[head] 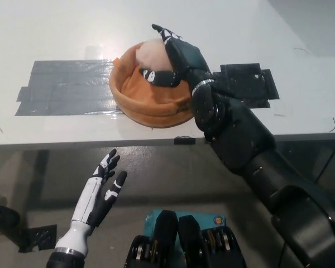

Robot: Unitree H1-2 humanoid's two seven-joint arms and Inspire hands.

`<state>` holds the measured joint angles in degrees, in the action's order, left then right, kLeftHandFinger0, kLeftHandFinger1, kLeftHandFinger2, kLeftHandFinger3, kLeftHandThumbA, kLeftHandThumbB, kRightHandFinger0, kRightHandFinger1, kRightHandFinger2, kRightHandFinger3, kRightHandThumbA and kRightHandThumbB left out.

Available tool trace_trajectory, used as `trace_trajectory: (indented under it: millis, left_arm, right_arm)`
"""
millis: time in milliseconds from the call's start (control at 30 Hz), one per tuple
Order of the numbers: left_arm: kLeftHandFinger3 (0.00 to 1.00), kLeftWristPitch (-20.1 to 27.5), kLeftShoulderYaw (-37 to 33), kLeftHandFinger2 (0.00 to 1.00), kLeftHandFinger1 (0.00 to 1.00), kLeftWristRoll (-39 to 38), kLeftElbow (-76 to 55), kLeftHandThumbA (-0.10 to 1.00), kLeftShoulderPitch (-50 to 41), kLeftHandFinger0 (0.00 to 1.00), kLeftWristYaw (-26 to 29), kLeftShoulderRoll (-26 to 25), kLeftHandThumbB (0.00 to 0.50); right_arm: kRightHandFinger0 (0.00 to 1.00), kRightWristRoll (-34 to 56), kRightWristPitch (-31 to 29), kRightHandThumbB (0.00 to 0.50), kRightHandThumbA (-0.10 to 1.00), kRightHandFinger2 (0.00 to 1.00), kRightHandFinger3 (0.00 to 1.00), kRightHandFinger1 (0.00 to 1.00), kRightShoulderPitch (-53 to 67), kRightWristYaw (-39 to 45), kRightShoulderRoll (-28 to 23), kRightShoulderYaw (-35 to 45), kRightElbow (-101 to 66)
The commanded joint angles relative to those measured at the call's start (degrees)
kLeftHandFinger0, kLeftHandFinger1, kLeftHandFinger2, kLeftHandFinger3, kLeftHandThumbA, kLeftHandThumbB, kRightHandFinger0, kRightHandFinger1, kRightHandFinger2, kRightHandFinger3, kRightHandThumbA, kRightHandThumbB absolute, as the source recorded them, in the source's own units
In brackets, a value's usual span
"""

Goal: A person hands a emotional support dumpling to the robot which it grabs with its right hand and places in the soft place kept infront of it in the centre of the desk

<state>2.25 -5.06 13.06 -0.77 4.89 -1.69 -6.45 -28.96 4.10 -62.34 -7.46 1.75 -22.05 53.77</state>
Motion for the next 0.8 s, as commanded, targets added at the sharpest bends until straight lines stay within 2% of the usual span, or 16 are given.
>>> trace_trajectory:
  millis: [0, 100, 200, 267, 333, 367, 400, 433, 467, 500, 533, 600, 767]
  left_arm:
    - [1.0, 1.1, 0.0, 1.0, 1.0, 0.7, -2.1, 0.9, 1.0, 1.0, 0.2, -0.5, 0.034]
    - [1.0, 1.4, -0.1, 1.0, 1.0, 0.5, -1.7, 0.9, 1.1, 1.0, 0.2, -0.4, 0.042]
    - [1.0, 1.1, 0.0, 1.0, 1.0, 0.0, -1.6, 0.89, 1.2, 1.0, 0.1, -0.2, 0.043]
    - [1.0, 1.1, 0.1, 1.0, 1.0, -0.1, -1.7, 0.89, 1.2, 1.0, 0.2, -0.1, 0.054]
    - [1.0, 0.9, 0.0, 1.0, 1.0, 0.3, -1.8, 0.9, 1.3, 1.0, 0.3, -0.1, 0.052]
    - [1.0, 1.3, 0.0, 1.0, 1.0, 0.5, -1.7, 0.9, 1.5, 1.0, 0.4, -0.2, 0.043]
    - [1.0, 1.3, 0.0, 1.0, 1.0, 0.6, -1.8, 0.9, 1.6, 1.0, 0.4, -0.3, 0.041]
    - [1.0, 1.7, 0.1, 1.0, 1.0, -0.2, -1.5, 0.89, 1.6, 1.0, 0.2, -0.2, 0.035]
    - [1.0, 1.4, 0.3, 1.0, 1.0, -0.7, -1.4, 0.88, 2.1, 1.0, -0.1, -0.3, 0.034]
    - [1.0, 1.0, 0.6, 1.0, 1.0, -1.7, -1.2, 0.87, 2.6, 1.0, -0.4, -0.1, 0.046]
    - [1.0, 0.6, 0.8, 1.0, 1.0, -1.9, -1.0, 0.87, 2.9, 1.0, -0.4, -0.2, 0.054]
    - [1.0, 1.5, 0.5, 1.0, 1.0, -0.6, -0.7, 0.89, 3.3, 1.0, -0.1, -0.8, 0.03]
    - [1.0, 1.5, 0.6, 1.0, 1.0, -0.8, -0.6, 0.9, 3.3, 1.0, -0.1, -0.7, 0.034]
  right_arm:
    - [1.0, 0.0, -0.7, 0.446, 0.87, 1.0, 1.0, 1.0, -3.3, 2.4, -1.3, 0.1, -3.4]
    - [1.0, 0.3, -0.6, 0.436, 0.91, 1.0, 1.0, 1.0, -2.1, 2.5, -2.3, 0.8, -7.8]
    - [1.0, 0.6, -1.6, 0.447, 0.95, 1.0, 1.0, 1.0, -0.8, 0.9, -3.1, 2.0, -12.5]
    - [1.0, 0.0, 0.8, 0.443, 0.97, 1.0, 1.0, 1.0, 0.2, 1.2, -3.9, 3.0, -19.1]
    - [1.0, 0.2, 1.2, 0.436, 0.95, 1.0, 1.0, 1.0, 0.7, 1.6, -4.7, 3.9, -22.8]
    - [1.0, 0.8, 3.6, 0.424, 0.93, 1.0, 1.0, 1.0, 1.6, 3.6, -5.9, 5.2, -29.3]
    - [1.0, 1.0, 4.5, 0.448, 1.0, 1.0, 1.0, 1.0, 2.0, 4.3, -6.3, 5.6, -31.4]
    - [1.0, 1.4, 5.0, 0.419, 0.92, 1.0, 1.0, 1.0, 3.6, 4.9, -7.3, 6.7, -36.7]
    - [1.0, 1.7, 5.6, 0.417, 0.91, 1.0, 1.0, 1.0, 4.2, 5.3, -7.8, 7.4, -39.6]
    - [1.0, 2.6, 5.6, 0.393, 0.86, 1.0, 1.0, 1.0, 5.6, 5.7, -8.6, 8.6, -43.7]
    - [1.0, 3.4, 5.8, 0.391, 0.85, 1.0, 1.0, 1.0, 7.1, 6.2, -9.2, 9.5, -47.6]
    - [1.0, 2.9, 6.3, 0.37, 0.88, 1.0, 1.0, 1.0, 11.0, 6.8, -10.8, 10.6, -55.4]
    - [1.0, 4.5, 5.7, 0.324, 0.9, 1.0, 1.0, 1.0, 22.7, 8.4, -13.7, 12.4, -68.7]
